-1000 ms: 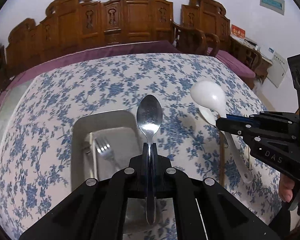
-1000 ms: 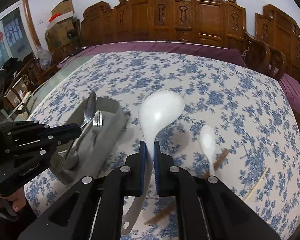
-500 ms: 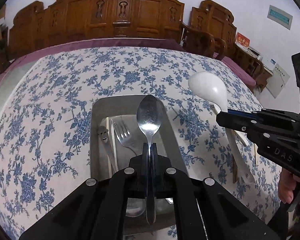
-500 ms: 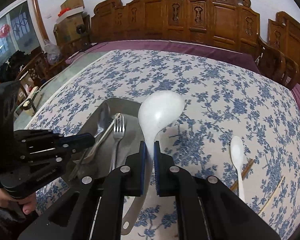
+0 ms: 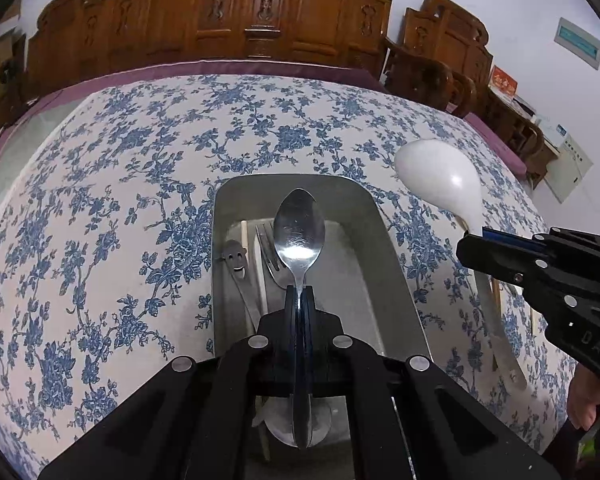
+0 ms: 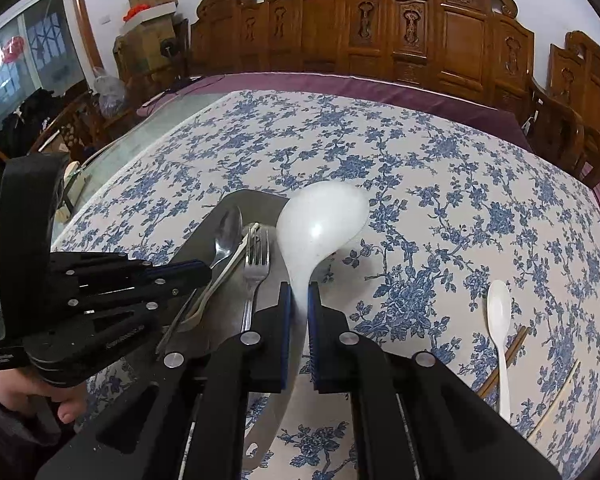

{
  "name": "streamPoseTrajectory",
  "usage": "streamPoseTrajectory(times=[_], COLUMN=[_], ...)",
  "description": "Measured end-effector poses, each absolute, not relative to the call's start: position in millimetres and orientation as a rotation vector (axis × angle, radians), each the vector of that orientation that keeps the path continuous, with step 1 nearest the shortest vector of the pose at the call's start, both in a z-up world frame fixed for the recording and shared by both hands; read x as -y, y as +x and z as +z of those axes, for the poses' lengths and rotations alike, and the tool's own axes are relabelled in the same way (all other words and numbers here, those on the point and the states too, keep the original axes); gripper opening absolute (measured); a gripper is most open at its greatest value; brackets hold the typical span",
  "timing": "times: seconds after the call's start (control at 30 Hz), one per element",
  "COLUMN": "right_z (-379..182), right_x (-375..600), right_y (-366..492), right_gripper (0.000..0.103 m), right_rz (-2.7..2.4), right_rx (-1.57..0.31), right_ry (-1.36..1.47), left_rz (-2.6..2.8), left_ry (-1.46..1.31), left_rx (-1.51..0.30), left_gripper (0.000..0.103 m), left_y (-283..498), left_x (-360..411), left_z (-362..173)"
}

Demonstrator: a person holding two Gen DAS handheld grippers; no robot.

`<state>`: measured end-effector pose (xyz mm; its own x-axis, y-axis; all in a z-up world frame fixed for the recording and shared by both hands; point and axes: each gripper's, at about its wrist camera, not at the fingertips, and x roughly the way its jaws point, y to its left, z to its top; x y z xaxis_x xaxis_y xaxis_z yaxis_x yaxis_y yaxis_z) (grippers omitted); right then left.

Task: Organize utensils
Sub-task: 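Drop the steel spoon into the grey tray with the left tool while the right tool carries the ceramic spoon, then lower the white ceramic spoon into the tray and open the right tool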

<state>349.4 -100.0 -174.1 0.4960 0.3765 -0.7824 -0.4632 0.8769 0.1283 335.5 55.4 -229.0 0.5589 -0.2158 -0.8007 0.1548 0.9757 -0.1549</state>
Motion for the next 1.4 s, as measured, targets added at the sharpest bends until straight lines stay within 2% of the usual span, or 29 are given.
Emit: streamPoseTrajectory(times=[0.43,0.87,1.4], right_z=[-177.0,-183.2,-218.5], right_x=[91.1,49.7,15.8], right_y=[349.6,354.0,363.0], right_gripper=[0.010,0.010,0.010], right_rz=[0.511,0.542,0.542], right_rx=[-0.926,-0.924,-0.975], right_ry=[-0.109,-0.124,-0.166], left_rz=[-0.203,-0.098,-0.065], left_ry=[-0.067,-0.081,-0.086], left_rx=[-0.919,-0.856,-0.850], left_gripper=[0.002,0.002,0.002], left_y=[336.5,342.0,344.8], left_x=[-62.8,-113.8,-130.6], left_z=[-217.7,-191.7,-189.9])
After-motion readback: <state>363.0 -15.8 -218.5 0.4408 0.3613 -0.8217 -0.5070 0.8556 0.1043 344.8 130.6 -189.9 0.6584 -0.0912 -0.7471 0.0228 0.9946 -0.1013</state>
